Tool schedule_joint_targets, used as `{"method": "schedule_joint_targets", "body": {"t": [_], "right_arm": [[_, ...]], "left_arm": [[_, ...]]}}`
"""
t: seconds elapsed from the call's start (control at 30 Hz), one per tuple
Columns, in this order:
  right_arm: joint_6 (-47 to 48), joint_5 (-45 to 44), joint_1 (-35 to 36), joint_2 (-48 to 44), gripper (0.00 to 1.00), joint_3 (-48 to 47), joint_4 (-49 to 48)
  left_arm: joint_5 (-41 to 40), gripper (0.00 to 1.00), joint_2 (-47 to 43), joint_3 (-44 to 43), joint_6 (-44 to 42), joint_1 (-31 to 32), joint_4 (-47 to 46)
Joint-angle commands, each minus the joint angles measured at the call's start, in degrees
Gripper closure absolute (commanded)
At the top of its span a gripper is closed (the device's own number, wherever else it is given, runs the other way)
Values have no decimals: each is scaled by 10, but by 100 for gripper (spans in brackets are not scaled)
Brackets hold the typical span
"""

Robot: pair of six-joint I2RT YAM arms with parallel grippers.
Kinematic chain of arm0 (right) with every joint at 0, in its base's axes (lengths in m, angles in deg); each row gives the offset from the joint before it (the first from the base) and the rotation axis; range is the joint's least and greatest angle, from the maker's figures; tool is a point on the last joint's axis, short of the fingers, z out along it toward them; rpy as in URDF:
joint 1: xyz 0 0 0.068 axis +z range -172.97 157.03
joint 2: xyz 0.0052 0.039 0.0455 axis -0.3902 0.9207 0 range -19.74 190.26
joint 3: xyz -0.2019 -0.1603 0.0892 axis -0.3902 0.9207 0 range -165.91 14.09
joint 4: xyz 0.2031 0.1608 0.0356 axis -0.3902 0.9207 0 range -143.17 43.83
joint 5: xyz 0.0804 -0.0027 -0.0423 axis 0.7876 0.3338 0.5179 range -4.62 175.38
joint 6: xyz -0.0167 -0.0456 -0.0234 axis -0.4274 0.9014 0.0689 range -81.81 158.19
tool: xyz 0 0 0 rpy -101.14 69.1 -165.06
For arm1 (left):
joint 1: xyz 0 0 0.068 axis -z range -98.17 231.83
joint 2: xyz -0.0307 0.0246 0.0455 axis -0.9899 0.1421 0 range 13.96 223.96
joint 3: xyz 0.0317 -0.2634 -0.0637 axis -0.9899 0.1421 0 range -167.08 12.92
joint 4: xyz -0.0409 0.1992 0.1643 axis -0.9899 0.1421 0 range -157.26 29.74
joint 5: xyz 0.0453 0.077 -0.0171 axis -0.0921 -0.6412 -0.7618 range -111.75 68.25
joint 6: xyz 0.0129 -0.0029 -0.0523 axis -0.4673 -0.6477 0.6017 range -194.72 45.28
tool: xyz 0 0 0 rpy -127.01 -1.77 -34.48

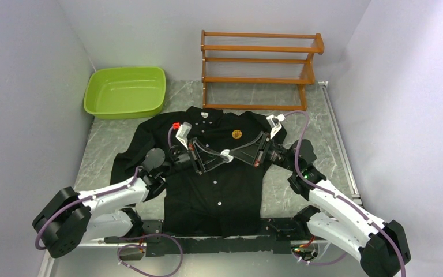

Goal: Pin the brooch onto the clothing
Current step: Adjust the brooch.

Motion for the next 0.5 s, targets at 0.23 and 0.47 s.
{"method": "schedule_joint_targets", "body": {"t": [0.23, 0.47], "right_arm": [[99, 68, 3, 25, 66, -83, 111], [95, 91, 3, 27, 100, -79, 90]], "left_arm": [[28, 97, -56, -34, -61, 4, 115], [35, 86, -57, -30, -56, 3, 111]]}}
